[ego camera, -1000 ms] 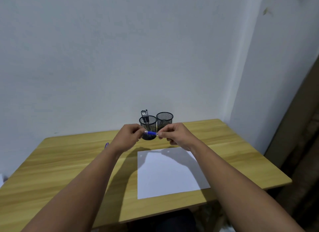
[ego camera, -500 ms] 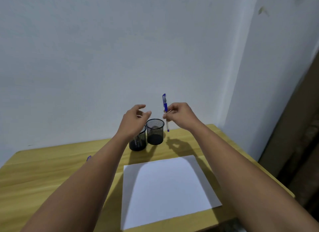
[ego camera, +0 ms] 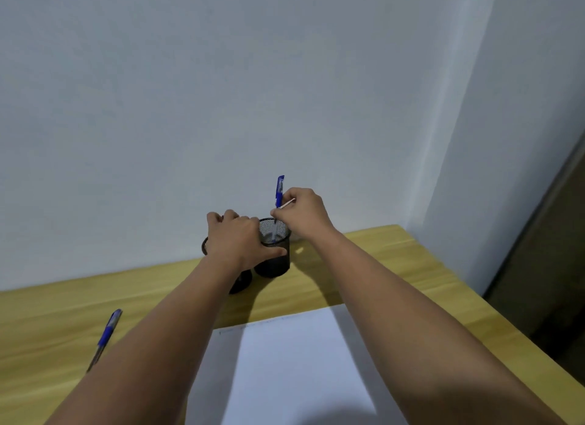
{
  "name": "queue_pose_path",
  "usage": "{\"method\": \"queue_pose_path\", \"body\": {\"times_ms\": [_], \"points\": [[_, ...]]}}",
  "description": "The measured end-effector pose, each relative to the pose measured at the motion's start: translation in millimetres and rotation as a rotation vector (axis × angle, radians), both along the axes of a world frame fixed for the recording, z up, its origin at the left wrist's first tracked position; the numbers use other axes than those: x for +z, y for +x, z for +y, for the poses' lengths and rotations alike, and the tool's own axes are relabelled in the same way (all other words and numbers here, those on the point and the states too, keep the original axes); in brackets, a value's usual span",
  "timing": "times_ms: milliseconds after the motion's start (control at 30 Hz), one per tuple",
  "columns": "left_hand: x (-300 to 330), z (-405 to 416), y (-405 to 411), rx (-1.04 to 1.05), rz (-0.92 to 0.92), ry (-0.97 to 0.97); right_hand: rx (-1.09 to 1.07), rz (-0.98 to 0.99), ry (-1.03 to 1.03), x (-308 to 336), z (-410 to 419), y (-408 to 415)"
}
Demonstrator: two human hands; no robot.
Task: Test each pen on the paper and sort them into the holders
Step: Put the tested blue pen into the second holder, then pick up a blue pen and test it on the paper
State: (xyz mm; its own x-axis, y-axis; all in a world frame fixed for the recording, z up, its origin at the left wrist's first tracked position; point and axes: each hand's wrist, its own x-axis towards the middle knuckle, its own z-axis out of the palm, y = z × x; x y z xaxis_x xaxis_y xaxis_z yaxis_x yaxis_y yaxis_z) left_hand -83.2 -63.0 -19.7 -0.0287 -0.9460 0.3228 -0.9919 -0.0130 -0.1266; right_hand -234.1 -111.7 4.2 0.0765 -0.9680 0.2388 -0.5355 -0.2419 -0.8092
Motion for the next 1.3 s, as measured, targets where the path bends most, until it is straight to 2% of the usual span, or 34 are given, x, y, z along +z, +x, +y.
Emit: {"method": "queue_pose_path", "body": {"times_ms": [167, 367, 500, 667, 733, 967, 1067, 1167, 1300], "points": [[-7.1, -4.7, -6.3, 0.021, 0.079, -0.007, -0.019, 0.092, 0.027, -16.7, -1.9, 4.2], [-6.0, -2.1, -7.0, 0.028, 0.095, 0.033, -0.091, 0.067, 0.037, -14.2, 3.8, 1.3], [5.0, 15.3, -0.7, -0.003, 0.096, -0.017, -0.149, 0.033, -0.050, -0.9, 18.2, -4.0], [19.7, 55.8, 41.9, -0.042, 0.290, -0.165, -0.104, -0.073, -0.127, 12.7, 53.3, 19.0], [17.0, 75.9, 72.7, -0.002, 0.365, -0.147, -0.044, -0.084, -0.119, 13.3, 72.6, 37.9], [-28.0, 145.5, 187.7, 0.155, 0.459, 0.133, 0.334, 0.204, 0.123, -32.4, 136.5, 131.5], [-49.7, 165.1, 212.7, 0.117, 0.492, 0.254, 0.421, 0.270, 0.180, -52.1, 165.7, 166.1], [-60.4, 171.9, 226.9, 0.031, 0.481, 0.263, 0.467, 0.318, 0.215, -64.0, 188.8, 192.2], [-67.8, 171.6, 239.9, -0.019, 0.412, 0.176, 0.460, 0.455, 0.204, -78.4, 201.4, 214.8]]}}
